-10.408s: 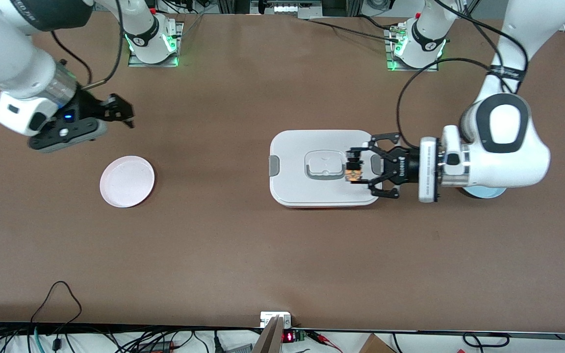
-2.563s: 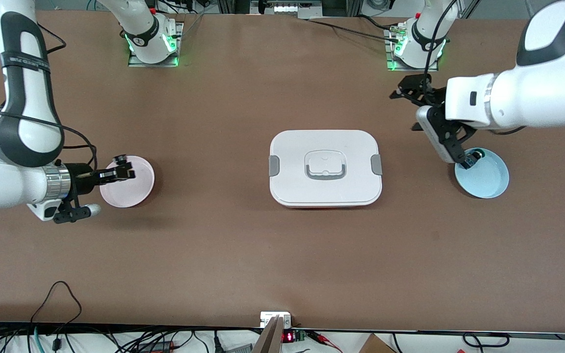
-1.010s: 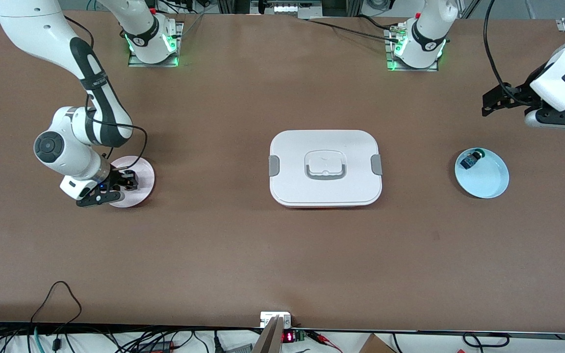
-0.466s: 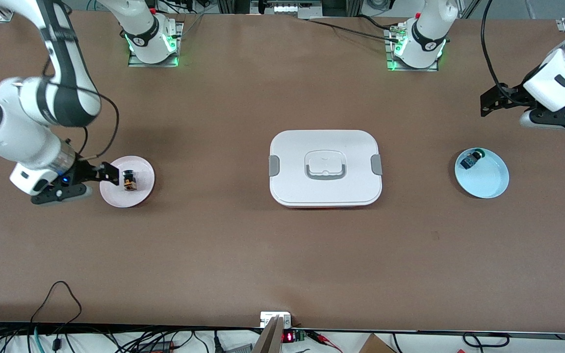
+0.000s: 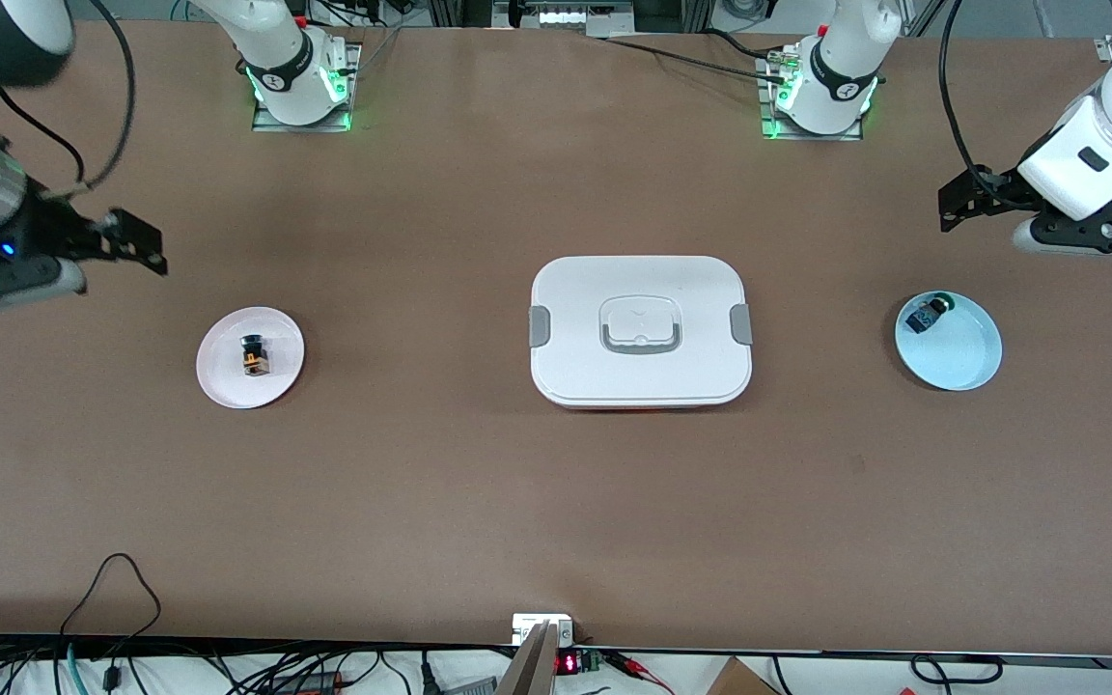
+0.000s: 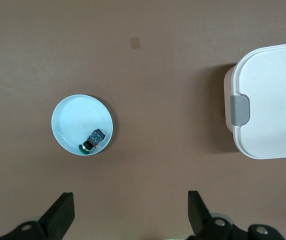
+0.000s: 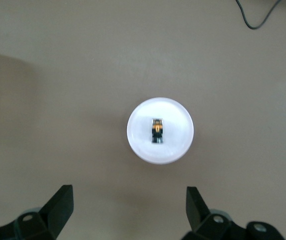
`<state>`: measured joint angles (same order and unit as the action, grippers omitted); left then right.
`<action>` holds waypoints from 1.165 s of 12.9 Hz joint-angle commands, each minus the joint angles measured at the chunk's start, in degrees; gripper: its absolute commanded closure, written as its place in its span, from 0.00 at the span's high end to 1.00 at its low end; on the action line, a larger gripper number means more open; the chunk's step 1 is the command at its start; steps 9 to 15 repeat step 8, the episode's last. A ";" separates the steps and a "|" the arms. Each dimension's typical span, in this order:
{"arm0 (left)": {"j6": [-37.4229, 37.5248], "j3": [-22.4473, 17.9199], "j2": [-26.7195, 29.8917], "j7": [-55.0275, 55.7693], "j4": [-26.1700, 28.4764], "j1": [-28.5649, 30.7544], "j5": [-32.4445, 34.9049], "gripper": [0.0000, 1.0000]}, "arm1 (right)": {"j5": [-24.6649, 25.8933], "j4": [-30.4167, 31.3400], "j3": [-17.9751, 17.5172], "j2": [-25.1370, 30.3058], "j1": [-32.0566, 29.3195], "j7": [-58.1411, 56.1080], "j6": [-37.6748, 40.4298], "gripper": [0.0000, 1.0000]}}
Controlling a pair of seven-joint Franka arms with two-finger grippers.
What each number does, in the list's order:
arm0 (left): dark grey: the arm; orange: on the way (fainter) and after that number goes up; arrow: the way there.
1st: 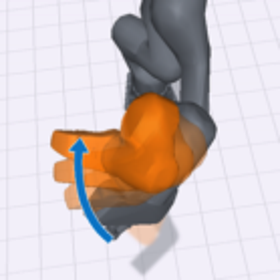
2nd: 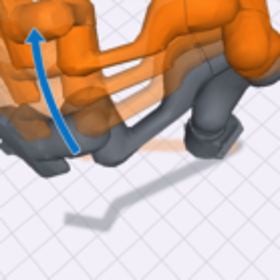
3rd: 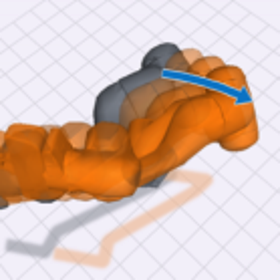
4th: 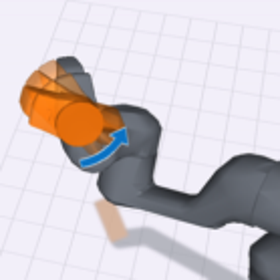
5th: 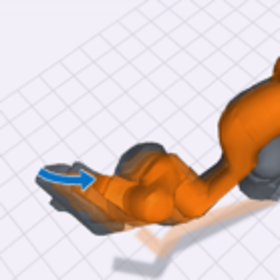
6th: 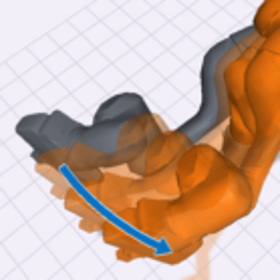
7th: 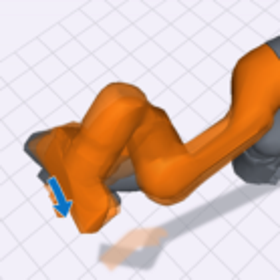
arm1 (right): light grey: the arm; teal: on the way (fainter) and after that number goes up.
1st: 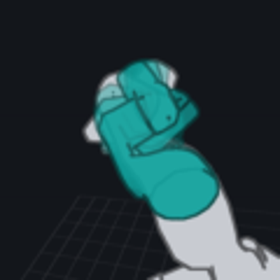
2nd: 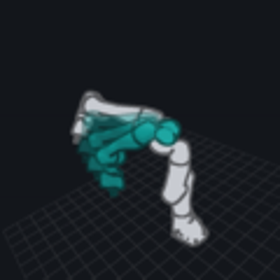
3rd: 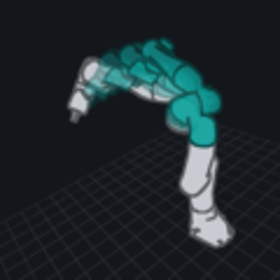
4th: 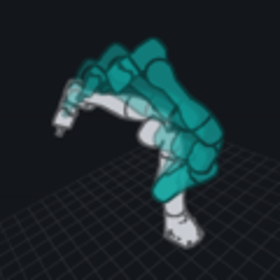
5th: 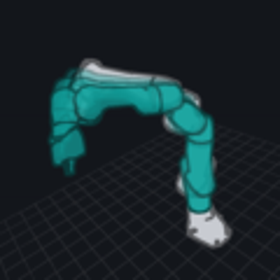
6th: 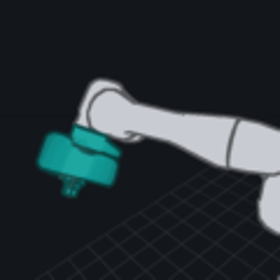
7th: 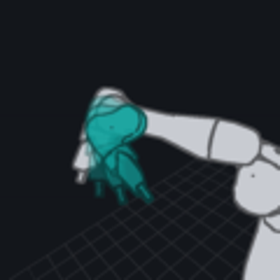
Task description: Transfer orange switch to right arm and place
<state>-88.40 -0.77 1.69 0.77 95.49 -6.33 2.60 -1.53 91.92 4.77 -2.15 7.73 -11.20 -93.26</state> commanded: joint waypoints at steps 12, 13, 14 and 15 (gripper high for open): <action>0.95 0.16 -0.90 0.55 -1.88 0.09 1.00 1.00 | 1.62 0.01 -0.11 1.10 -0.34 -0.67 1.68 1.00; 0.95 0.16 -0.90 0.55 -1.88 0.09 1.00 1.00 | 1.62 0.01 -0.11 1.10 -0.34 -0.67 1.68 1.00; 0.95 0.16 -0.90 0.55 -1.88 0.09 1.00 1.00 | 1.62 0.01 -0.11 1.10 -0.34 -0.67 1.68 1.00; 0.95 0.16 -0.90 0.55 -1.88 0.09 1.00 1.00 | 1.62 0.01 -0.11 1.10 -0.34 -0.67 1.68 1.00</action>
